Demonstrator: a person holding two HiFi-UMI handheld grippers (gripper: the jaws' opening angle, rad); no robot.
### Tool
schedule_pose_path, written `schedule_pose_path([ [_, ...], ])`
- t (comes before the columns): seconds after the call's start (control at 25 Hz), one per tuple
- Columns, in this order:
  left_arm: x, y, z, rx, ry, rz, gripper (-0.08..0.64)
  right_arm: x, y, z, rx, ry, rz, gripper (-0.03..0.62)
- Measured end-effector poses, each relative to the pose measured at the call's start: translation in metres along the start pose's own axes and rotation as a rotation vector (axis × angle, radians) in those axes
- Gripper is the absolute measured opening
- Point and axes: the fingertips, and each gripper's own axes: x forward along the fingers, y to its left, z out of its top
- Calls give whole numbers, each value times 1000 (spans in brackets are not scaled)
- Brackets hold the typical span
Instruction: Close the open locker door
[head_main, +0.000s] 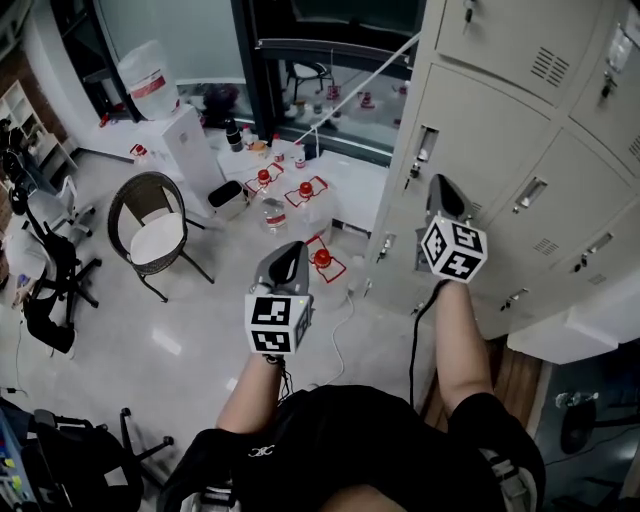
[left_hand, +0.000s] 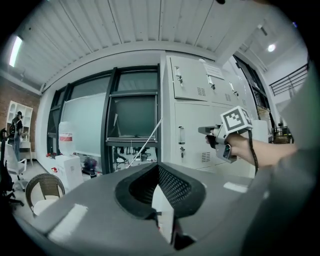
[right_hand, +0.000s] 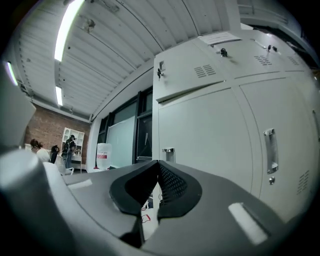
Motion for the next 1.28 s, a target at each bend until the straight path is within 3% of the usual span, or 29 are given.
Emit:
schedule_pose_path([
  [0.2, 10, -27, 1, 13, -4, -52, 1, -55, 9, -3, -46, -31, -7, 11],
  [0.36, 16, -45, 0, 17, 0, -81, 1, -81, 18, -25, -86, 10, -1, 11],
  [1.28, 10, -67, 7, 24, -12, -95, 0, -104, 23, -33, -38, 36, 35, 11],
])
